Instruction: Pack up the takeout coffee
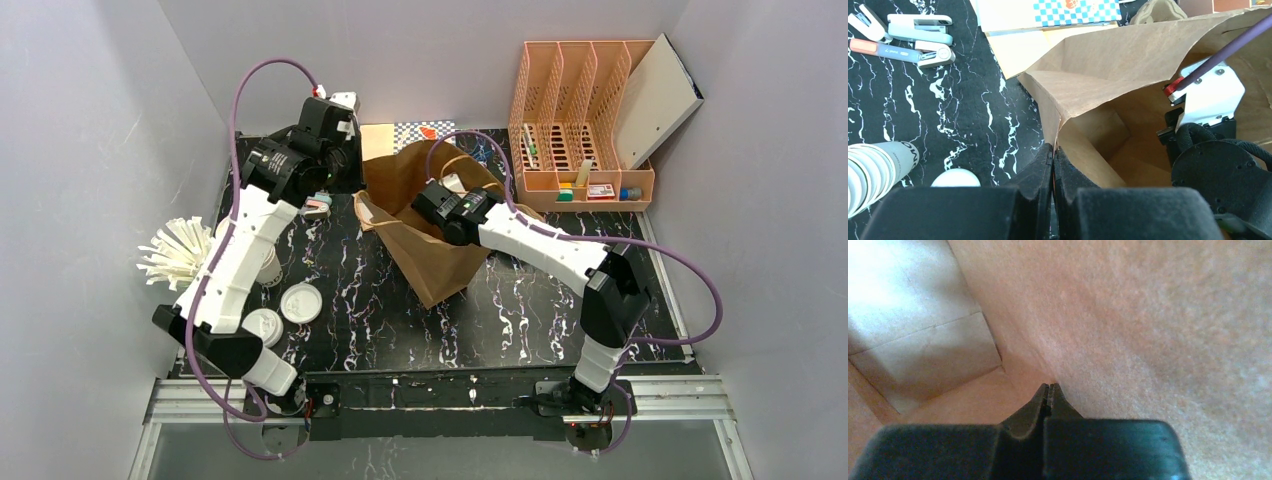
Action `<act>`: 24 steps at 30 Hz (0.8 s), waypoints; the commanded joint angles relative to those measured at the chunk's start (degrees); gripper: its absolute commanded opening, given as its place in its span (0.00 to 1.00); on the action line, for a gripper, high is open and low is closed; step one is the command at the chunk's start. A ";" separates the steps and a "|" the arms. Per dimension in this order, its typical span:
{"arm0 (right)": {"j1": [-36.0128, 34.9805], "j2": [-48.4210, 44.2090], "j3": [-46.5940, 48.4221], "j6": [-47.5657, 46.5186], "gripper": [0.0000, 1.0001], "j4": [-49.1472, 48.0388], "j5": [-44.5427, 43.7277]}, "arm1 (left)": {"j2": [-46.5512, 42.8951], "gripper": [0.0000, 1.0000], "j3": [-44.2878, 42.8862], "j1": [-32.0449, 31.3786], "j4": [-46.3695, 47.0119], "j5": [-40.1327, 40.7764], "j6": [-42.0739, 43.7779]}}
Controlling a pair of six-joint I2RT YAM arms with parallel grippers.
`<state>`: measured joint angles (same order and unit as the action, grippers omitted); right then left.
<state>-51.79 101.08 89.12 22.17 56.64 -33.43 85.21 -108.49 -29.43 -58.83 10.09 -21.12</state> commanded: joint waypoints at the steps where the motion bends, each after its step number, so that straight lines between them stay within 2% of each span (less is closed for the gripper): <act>1: 0.13 -2.05 0.93 -0.47 0.01 1.56 -7.12 | 0.55 0.00 -5.10 0.34 -4.20 2.92 2.17; 3: 0.14 -2.14 1.50 -1.74 0.01 1.16 -5.00 | 0.78 0.00 -5.42 0.34 -4.23 2.51 2.16; 7: 0.15 -3.21 1.33 -5.88 0.01 -3.18 10.03 | -1.04 0.04 -0.54 0.34 1.76 -4.96 0.52; 9: 0.12 -4.16 0.14 -6.95 0.01 -6.87 17.66 | -2.60 0.11 3.85 0.34 6.63 -9.14 -0.82; 10: 0.11 -4.22 -0.17 -6.97 0.01 -7.91 19.76 | -3.49 0.18 5.94 0.34 8.79 -9.96 -1.56; 12: 0.11 -3.29 -0.26 -6.99 0.01 -8.88 21.00 | -4.62 0.36 8.83 0.34 11.24 -10.08 -2.42; 15: 0.11 -1.05 0.44 -6.81 0.01 -7.73 19.57 | -6.95 0.52 11.40 0.42 11.69 -7.23 -3.30; 20: 0.11 0.58 1.78 -7.79 0.01 -6.54 20.53 | -16.94 0.61 18.25 0.51 13.98 -3.23 -5.11; 24: 0.11 -0.22 1.41 -10.83 0.01 -7.26 23.93 | -20.83 0.67 19.23 0.60 10.44 0.55 -4.90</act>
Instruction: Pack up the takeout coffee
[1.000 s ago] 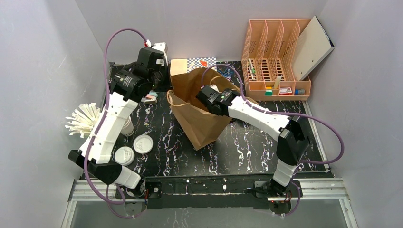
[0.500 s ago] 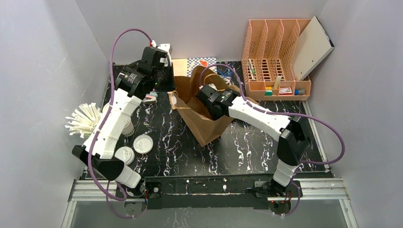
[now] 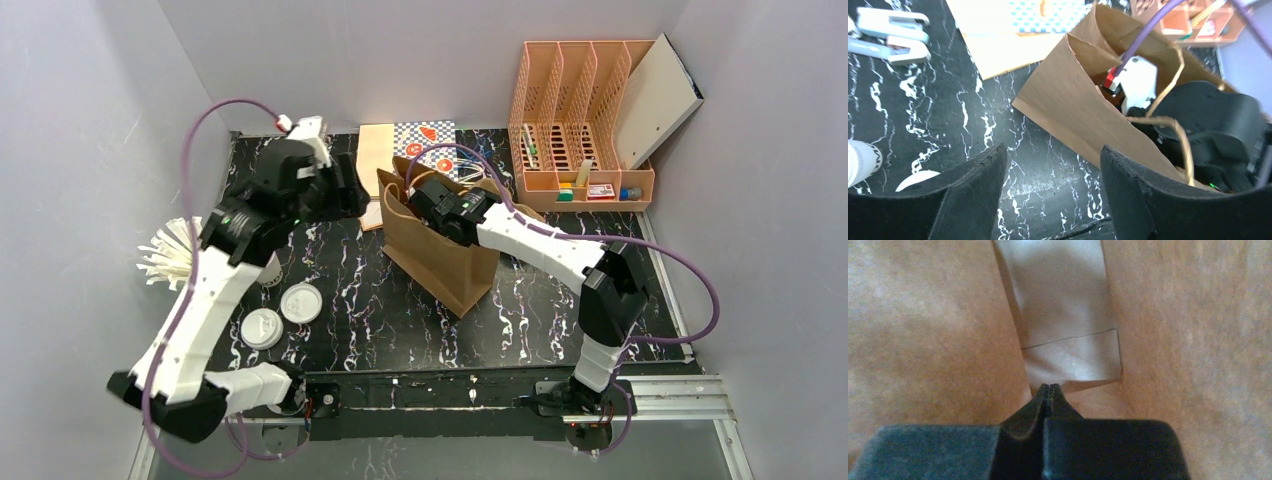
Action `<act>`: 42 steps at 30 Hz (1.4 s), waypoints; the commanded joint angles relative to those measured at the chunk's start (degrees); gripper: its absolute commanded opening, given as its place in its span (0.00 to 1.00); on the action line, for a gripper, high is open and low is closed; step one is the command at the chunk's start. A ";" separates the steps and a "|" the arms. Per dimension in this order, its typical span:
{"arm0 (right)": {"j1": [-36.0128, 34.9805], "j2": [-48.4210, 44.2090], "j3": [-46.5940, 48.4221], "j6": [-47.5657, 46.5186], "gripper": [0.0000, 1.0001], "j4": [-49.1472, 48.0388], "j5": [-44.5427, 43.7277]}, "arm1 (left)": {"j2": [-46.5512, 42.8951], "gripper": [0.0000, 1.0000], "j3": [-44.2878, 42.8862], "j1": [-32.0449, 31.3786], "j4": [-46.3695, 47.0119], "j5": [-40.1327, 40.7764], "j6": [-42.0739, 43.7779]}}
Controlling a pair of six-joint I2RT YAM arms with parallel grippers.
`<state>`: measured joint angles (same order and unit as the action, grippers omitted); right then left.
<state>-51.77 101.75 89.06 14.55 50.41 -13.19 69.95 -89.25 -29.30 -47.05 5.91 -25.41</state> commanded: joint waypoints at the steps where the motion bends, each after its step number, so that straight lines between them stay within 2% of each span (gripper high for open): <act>1: 0.09 -1.25 1.15 -3.82 0.01 -1.12 4.17 | -5.92 0.70 -0.24 0.47 -2.54 5.48 -0.58; 5: 0.09 -2.06 0.30 -5.54 0.01 -0.90 5.73 | -9.60 0.74 1.93 0.52 -2.94 7.76 -0.69; 7: 0.14 -1.82 0.48 -5.71 0.01 0.08 6.73 | -11.88 0.60 4.48 0.48 -1.71 9.06 -0.93; 9: 0.11 -0.78 0.86 -5.75 0.01 1.60 8.79 | -12.64 0.50 8.02 0.53 -0.54 8.87 -1.87; 13: 0.13 2.38 1.19 -5.32 0.01 4.34 9.66 | -13.66 0.45 16.43 0.50 4.38 5.39 -4.66; 26: 0.32 6.89 2.72 -2.02 0.01 8.52 11.00 | -13.00 0.46 26.95 0.52 14.06 3.77 -6.76; 33: 0.26 6.13 7.61 0.20 0.01 14.01 8.56 | -14.04 0.63 20.42 0.48 15.69 1.09 0.66; 42: -0.35 4.94 19.11 3.41 0.01 16.80 6.06 | -12.09 0.65 12.34 0.47 15.67 -4.13 4.63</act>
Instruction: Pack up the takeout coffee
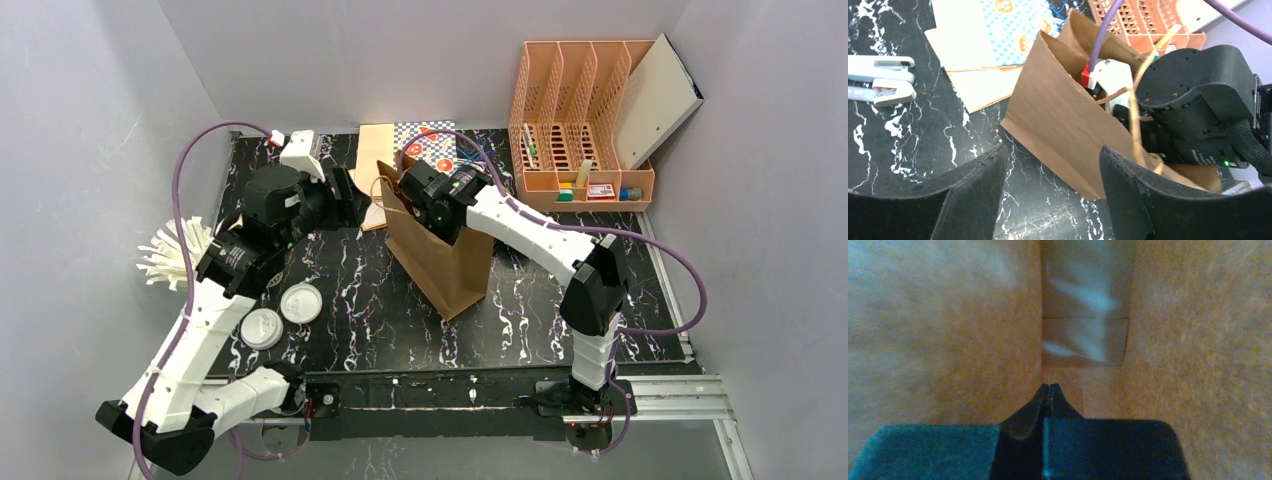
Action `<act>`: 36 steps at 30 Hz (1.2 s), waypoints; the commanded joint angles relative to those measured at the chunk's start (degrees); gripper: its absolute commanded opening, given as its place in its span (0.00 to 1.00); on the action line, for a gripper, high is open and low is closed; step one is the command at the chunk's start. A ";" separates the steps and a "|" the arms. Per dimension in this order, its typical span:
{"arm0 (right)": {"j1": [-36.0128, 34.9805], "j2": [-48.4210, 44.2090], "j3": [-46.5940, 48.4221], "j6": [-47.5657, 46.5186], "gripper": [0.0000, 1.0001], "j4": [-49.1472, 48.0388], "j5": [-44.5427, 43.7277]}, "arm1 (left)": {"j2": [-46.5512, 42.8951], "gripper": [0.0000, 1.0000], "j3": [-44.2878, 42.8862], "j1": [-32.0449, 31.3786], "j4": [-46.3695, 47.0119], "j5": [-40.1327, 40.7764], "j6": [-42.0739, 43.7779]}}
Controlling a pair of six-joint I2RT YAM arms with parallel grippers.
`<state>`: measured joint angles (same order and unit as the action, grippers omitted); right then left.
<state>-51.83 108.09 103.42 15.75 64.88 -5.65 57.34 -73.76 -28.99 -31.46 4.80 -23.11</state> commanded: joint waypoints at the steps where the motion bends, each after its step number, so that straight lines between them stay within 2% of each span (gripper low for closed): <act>1: -0.29 -1.43 5.55 2.33 0.03 2.20 -1.73 | 0.49 0.65 -3.41 0.17 0.10 -3.10 1.99; 4: -0.29 -1.33 8.34 2.98 0.10 2.64 -2.75 | 0.34 0.66 -4.96 0.18 -0.50 -0.99 0.24; 11: -0.26 -2.96 19.96 2.57 0.18 4.80 -4.02 | 0.66 0.67 -9.14 0.17 -2.04 -0.88 -2.23; 15: -0.29 -6.57 22.99 1.39 0.31 2.50 -2.87 | 1.04 0.67 -9.63 0.19 -2.23 -0.51 -2.67; 19: -0.22 -12.31 17.93 0.82 0.43 -4.02 -0.32 | 2.35 0.67 -9.78 0.17 -2.11 -1.60 -3.37; 26: -0.19 -22.81 10.08 0.93 0.49 -14.69 -3.96 | 2.80 0.68 -10.05 0.17 -1.86 -0.92 -3.87; 31: -0.20 -33.30 0.61 1.54 0.54 -22.10 -13.73 | 2.18 0.68 -9.77 0.17 -2.02 -0.49 -3.87; 33: -0.01 -36.19 -3.52 2.81 0.60 -23.90 -20.58 | 2.16 0.69 -9.53 0.21 -2.05 -0.75 -4.22; 36: 0.95 -37.94 -8.40 6.62 0.78 -23.43 -32.05 | 2.16 0.73 -9.34 0.17 -1.83 -1.76 -5.37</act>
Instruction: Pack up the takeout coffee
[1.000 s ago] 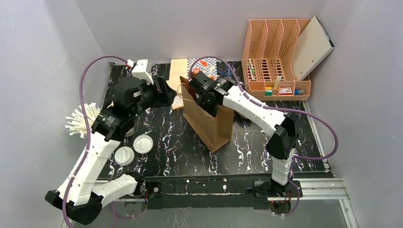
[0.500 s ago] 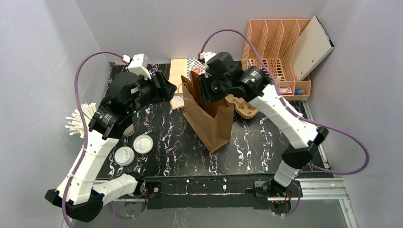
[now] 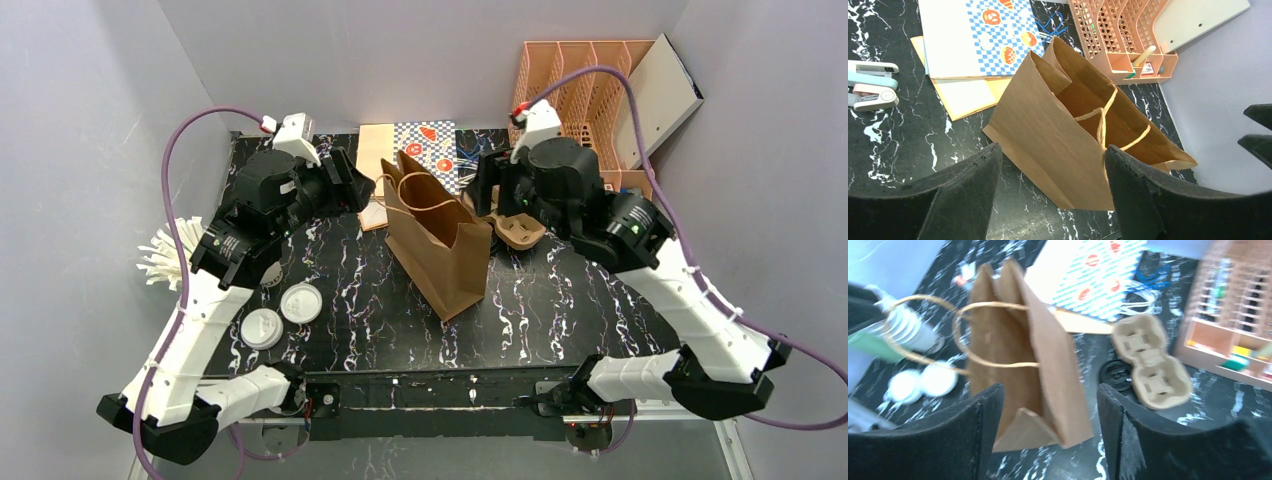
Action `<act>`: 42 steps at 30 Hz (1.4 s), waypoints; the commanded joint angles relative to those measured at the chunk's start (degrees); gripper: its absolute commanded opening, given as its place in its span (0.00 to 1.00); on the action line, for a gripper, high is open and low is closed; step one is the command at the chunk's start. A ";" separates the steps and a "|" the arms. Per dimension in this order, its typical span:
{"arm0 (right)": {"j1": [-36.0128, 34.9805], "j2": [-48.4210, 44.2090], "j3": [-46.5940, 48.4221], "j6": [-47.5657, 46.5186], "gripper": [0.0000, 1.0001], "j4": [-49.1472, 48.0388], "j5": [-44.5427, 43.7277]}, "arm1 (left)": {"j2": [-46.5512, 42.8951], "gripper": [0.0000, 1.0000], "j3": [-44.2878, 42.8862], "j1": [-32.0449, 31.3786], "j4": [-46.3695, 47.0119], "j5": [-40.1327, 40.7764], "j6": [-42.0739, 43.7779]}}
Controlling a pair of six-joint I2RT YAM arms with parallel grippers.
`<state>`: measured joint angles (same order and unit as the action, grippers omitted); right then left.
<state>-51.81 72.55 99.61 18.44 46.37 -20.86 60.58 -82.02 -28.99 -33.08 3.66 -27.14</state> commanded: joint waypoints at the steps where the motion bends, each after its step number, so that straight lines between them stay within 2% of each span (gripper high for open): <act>1: 1.81 -2.63 -6.20 5.34 0.82 -4.81 -18.81 | -1.07 0.75 -0.84 0.17 -0.08 -0.97 -1.91; 4: 6.78 -3.30 -10.93 9.47 0.97 -5.40 -20.29 | -1.29 0.79 0.84 0.17 1.60 -2.75 -4.02; 7: 14.82 -3.29 -14.48 12.14 0.98 -7.42 -13.45 | -1.78 0.83 1.92 0.19 2.72 -3.36 -5.88; 12: 29.71 0.28 -19.61 19.23 0.98 -10.68 2.81 | -4.27 0.88 2.87 0.17 2.79 1.94 -6.50; 16: 31.51 5.20 -20.88 27.96 0.98 -9.43 0.47 | -2.85 0.88 2.82 0.17 2.95 -0.56 -7.84; 21: 31.63 6.37 -25.43 29.97 0.98 -14.48 -0.63 | -0.05 0.88 3.40 0.18 5.35 -5.49 -11.00; 23: 32.01 7.49 -25.65 30.73 0.98 -14.89 -0.68 | 0.71 0.83 4.22 0.19 6.89 -6.73 -11.95; 25: 32.33 9.15 -25.10 31.52 0.98 -14.54 -0.80 | 1.64 0.72 4.64 0.18 7.63 -7.10 -12.21; 29: 32.37 11.47 -24.58 31.75 0.96 -14.81 0.34 | 2.79 0.40 4.93 0.17 8.05 -5.40 -11.78; 33: 32.34 12.70 -25.13 31.68 0.92 -15.95 0.80 | 4.15 0.00 2.59 0.17 5.16 -0.36 -9.26; 39: 32.34 15.66 -24.24 32.94 0.90 -16.08 2.24 | 8.95 0.00 -7.54 0.45 -3.81 9.46 -2.95; 42: 32.33 18.15 -23.28 35.18 0.93 -15.14 1.54 | 10.17 0.00 -10.01 0.97 -5.47 12.06 -1.08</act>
<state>-19.62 88.01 74.15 50.43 31.44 -18.87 70.06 -87.79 -28.91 -33.69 8.49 -32.69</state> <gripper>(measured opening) 0.912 0.015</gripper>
